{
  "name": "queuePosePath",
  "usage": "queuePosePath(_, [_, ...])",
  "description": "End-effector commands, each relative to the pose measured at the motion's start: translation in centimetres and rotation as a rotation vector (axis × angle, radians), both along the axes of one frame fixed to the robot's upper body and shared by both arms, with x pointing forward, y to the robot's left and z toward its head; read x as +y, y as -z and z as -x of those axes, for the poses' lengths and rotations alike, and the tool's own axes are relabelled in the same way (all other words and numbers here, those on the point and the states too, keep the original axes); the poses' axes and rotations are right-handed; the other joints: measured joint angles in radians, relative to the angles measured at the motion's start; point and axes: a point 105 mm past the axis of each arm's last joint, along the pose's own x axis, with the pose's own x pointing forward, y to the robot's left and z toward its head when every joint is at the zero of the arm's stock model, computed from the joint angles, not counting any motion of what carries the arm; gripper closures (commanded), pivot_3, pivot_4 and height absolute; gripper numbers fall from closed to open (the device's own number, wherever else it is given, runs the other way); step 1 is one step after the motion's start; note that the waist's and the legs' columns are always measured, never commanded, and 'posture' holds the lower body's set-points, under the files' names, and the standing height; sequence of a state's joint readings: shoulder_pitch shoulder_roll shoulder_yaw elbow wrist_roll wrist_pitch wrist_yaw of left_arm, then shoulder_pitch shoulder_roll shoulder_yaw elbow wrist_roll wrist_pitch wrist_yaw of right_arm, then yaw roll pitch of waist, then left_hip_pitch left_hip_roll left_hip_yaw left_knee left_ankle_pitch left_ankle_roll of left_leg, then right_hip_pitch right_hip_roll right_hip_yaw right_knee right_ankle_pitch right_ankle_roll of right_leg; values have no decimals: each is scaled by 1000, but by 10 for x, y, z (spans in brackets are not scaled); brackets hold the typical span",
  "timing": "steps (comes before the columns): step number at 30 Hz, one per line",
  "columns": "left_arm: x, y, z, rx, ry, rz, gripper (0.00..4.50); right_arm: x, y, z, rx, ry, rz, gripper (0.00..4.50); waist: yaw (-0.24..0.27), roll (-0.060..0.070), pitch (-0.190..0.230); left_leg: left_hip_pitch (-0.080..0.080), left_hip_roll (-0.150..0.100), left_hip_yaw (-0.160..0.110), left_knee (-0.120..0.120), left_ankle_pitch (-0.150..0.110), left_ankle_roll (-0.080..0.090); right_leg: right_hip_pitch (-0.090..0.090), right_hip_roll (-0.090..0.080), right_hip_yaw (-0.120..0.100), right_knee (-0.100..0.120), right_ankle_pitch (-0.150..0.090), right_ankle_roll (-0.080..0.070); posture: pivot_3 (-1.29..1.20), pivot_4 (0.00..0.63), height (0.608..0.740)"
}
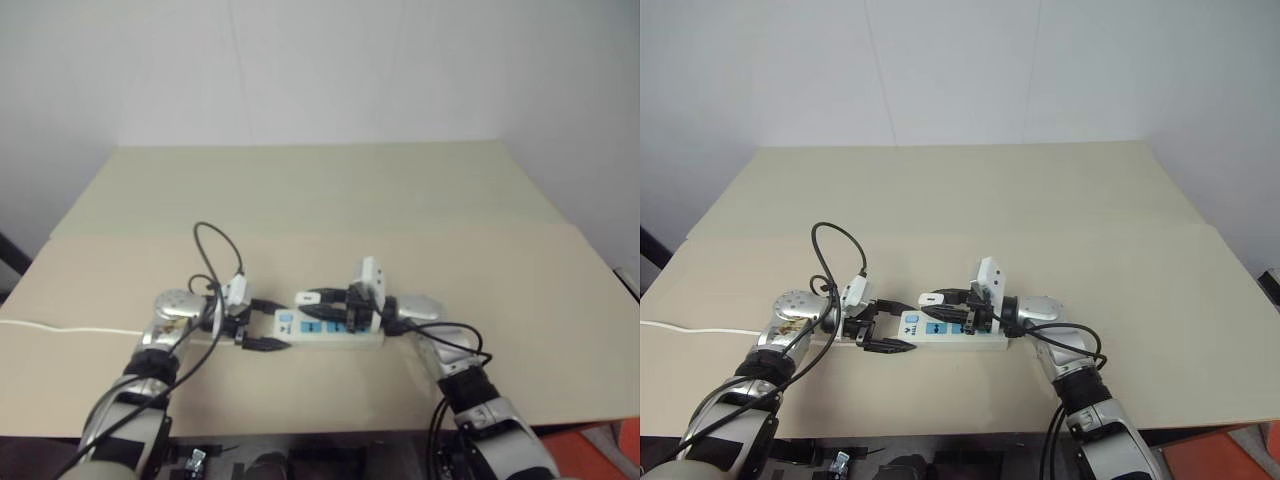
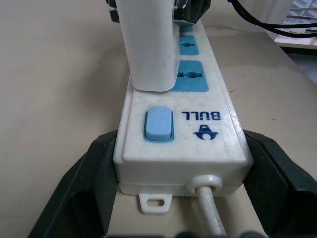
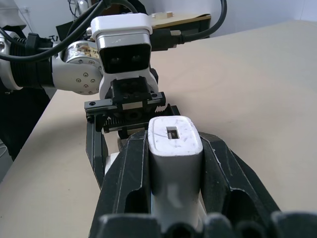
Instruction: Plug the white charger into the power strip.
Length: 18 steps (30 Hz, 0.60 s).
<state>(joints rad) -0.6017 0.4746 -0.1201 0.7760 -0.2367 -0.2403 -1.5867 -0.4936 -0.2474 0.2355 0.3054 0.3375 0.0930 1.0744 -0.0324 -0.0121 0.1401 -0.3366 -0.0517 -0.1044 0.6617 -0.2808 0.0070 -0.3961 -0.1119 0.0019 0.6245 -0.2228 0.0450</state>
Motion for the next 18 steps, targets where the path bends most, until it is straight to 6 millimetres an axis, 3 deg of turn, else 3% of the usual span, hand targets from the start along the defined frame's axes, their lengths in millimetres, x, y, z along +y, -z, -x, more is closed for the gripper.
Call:
queuePosePath(1, [4,-16,-3,-64,4,27,1127,-16,32,3,99,47,55,3402,1,0,0,0,0,0,0,0,0,0,0,0,0,0,0,0,150,740])
queuePosePath(11, [3,-13,-3,-68,8,14,1127,-14,34,3,45,37,75,3402,2,0,0,0,0,1,0,0,0,-1,0,1,0,0,0,0,150,740])
queuePosePath(18, [2,-13,-3,-71,5,18,1127,-13,31,2,29,43,68,1071,2,0,0,0,0,1,0,0,0,-1,0,1,-1,0,0,0,150,740])
